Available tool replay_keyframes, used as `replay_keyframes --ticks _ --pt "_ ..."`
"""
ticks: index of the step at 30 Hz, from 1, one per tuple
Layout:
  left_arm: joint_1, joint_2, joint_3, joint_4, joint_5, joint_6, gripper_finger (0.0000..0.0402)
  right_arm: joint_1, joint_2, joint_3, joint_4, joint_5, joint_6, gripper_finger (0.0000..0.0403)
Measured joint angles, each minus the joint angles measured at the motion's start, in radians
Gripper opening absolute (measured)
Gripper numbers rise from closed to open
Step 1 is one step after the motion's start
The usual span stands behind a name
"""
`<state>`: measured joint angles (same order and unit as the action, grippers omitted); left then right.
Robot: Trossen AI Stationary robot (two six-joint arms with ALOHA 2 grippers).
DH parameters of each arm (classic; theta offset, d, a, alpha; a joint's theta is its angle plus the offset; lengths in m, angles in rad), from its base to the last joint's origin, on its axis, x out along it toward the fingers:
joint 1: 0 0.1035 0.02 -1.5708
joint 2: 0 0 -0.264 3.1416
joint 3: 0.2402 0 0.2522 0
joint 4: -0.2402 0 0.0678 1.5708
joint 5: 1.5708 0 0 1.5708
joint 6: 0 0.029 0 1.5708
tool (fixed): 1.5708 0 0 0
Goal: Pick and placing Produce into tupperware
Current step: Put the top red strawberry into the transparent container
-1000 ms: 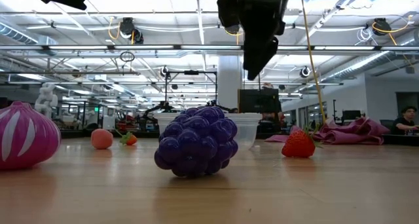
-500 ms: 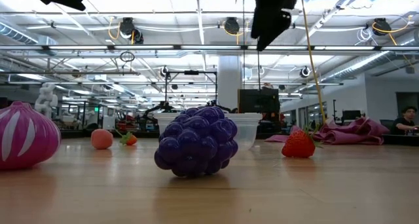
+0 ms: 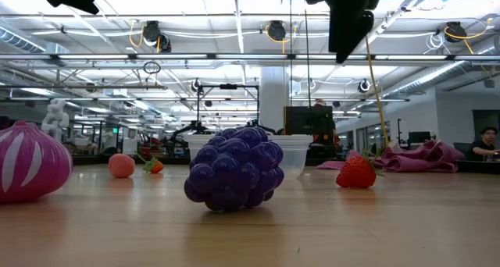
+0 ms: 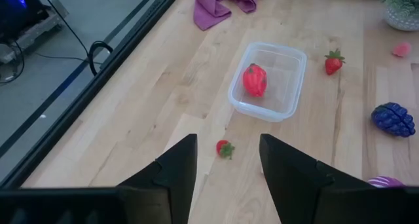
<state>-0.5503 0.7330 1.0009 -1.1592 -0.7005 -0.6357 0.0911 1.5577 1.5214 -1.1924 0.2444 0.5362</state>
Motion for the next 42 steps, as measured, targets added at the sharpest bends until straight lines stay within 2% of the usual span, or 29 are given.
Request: replay_keyframes --ticks 4,10,15,19,25,31,34,38,42 --pt "0.0 0.002 0.0 0.003 -0.001 -0.02 0.017 0.021 -0.002 -0.043 0.017 0.048 0.0 0.0317" --pt "0.0 0.039 -0.001 0.037 -0.052 -0.026 0.017 0.029 0.0 -0.168 0.215 0.051 -0.033 0.0317" --pt "-0.008 0.08 -0.055 0.174 -0.068 0.06 0.017 0.027 0.0 -0.238 0.369 0.061 -0.097 0.0317" --pt "-0.023 0.073 -0.122 0.282 -0.119 0.096 0.017 0.027 -0.036 -0.264 0.42 0.134 -0.139 0.0317" --pt "-0.051 -0.007 -0.189 0.346 -0.211 0.095 0.017 0.029 -0.196 -0.347 0.526 0.203 -0.153 0.0317" --pt "-0.081 -0.088 -0.275 0.467 -0.22 0.16 0.017 0.048 -0.425 -0.563 0.752 0.204 -0.129 0.0317" --pt "-0.075 -0.104 -0.315 0.478 -0.219 0.146 0.017 0.064 -0.525 -0.67 0.883 0.201 -0.125 0.0317" --pt "-0.059 -0.105 -0.349 0.51 -0.215 0.138 0.017 0.086 -0.608 -0.762 0.991 0.199 -0.134 0.0317" --pt "-0.052 -0.105 -0.36 0.545 -0.206 0.157 0.017 0.102 -0.639 -0.798 1.077 0.198 -0.18 0.0317"
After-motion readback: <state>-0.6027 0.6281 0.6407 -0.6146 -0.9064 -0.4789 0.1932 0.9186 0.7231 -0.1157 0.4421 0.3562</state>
